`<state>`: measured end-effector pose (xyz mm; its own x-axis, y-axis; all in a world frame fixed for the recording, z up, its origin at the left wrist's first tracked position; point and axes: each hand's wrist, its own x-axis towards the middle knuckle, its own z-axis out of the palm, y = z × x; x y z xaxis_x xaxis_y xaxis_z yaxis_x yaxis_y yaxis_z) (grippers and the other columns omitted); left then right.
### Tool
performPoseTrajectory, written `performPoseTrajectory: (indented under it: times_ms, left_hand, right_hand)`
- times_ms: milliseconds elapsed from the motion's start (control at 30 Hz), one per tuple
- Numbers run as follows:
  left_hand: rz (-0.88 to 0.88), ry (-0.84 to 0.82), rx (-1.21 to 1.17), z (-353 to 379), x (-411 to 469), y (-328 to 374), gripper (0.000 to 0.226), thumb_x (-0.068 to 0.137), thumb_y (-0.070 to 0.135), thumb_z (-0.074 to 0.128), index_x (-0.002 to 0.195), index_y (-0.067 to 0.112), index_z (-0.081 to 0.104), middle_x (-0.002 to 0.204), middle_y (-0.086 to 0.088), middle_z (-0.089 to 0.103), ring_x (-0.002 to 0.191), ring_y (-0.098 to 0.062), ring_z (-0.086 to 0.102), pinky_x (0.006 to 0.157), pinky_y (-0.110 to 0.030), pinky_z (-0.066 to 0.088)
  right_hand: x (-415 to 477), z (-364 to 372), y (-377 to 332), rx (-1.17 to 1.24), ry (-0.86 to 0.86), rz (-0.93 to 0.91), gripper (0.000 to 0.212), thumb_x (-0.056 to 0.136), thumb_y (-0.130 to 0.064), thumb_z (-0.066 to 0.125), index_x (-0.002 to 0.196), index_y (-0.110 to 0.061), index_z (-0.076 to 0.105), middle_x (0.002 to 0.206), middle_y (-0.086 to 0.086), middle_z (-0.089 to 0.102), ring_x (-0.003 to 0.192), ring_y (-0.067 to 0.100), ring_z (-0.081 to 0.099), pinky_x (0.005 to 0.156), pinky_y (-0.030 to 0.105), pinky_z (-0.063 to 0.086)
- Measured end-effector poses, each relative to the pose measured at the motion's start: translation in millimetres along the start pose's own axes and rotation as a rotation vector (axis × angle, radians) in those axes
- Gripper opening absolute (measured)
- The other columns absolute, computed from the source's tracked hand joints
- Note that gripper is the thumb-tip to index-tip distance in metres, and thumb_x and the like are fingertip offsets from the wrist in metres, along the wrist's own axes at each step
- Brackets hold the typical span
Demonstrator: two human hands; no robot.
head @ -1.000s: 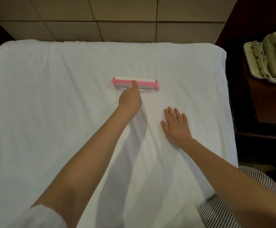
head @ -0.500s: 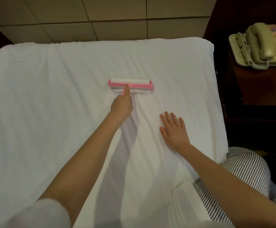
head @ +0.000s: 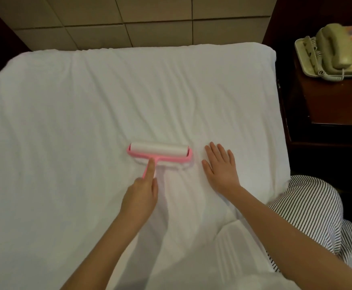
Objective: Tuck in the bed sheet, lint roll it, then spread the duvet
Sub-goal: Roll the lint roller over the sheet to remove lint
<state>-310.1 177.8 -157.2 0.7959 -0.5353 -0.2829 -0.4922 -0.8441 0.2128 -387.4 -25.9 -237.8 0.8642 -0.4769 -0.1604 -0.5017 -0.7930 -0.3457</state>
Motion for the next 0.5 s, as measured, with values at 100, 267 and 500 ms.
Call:
performPoseTrajectory:
  times_ms: [100, 267, 500]
  left_hand:
    - [0.017, 0.074, -0.022, -6.6, 53.4, 17.2, 0.057, 0.101, 0.026, 0.031, 0.151, 0.024, 0.005, 0.105, -0.025, 0.059, 0.096, -0.039, 0.059, 0.077, -0.038, 0.043]
    - [0.019, 0.139, -0.109, -6.0, 120.3, 50.4, 0.055, 0.102, 0.023, 0.029, 0.151, 0.024, 0.004, 0.101, -0.024, 0.059, 0.090, -0.037, 0.058, 0.069, -0.036, 0.040]
    - [-0.066, 0.049, -0.058, 11.9, 11.9, 38.0, 0.059, 0.101, 0.023, 0.031, 0.151, 0.025, 0.000, 0.105, -0.021, 0.060, 0.094, -0.034, 0.059, 0.071, -0.034, 0.040]
  right_hand:
    - [-20.9, 4.9, 6.7, -0.013, 0.011, -0.030, 0.084, 0.077, -0.053, -0.014, 0.151, -0.022, 0.009, 0.159, -0.005, 0.003, 0.146, 0.013, -0.003, 0.110, 0.026, -0.017]
    - [-50.9, 14.3, 25.0, -0.051, -0.011, -0.072, 0.078, 0.079, -0.058, -0.018, 0.148, -0.025, -0.004, 0.148, -0.015, -0.015, 0.144, 0.010, -0.008, 0.105, 0.020, -0.026]
    - [-52.6, 17.4, 23.1, -0.038, 0.025, -0.075, 0.079, 0.080, -0.053, -0.012, 0.151, -0.024, 0.008, 0.158, -0.007, 0.001, 0.146, 0.013, -0.003, 0.106, 0.021, -0.024]
